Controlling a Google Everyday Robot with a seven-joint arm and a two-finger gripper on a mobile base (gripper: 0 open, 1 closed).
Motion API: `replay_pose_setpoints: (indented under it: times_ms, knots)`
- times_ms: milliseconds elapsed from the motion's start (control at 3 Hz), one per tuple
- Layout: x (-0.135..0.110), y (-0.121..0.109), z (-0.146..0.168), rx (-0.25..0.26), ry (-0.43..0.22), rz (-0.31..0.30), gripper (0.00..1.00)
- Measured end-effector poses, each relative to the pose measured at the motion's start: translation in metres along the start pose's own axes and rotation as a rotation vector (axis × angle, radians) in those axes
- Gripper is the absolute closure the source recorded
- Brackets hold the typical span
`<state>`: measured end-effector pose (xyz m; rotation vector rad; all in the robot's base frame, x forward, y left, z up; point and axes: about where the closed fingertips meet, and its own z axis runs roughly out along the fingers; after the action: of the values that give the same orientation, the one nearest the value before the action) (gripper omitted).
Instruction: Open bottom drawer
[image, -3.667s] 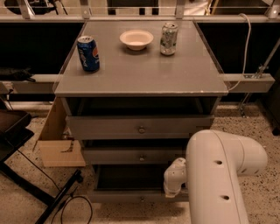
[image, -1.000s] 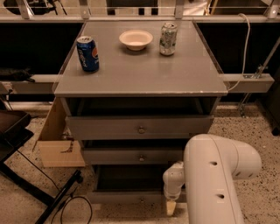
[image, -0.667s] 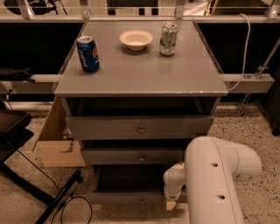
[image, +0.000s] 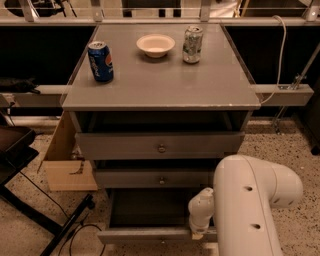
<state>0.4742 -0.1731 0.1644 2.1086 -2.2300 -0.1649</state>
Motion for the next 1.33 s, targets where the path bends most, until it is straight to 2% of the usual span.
replay_pose_setpoints:
  times_ms: [333,1333]
  knots:
    - [0.005,0.013,0.0,-0.018,0.008,0.004,1.0]
    - [0.012,0.051,-0.001,-0.081,0.001,0.022,1.0]
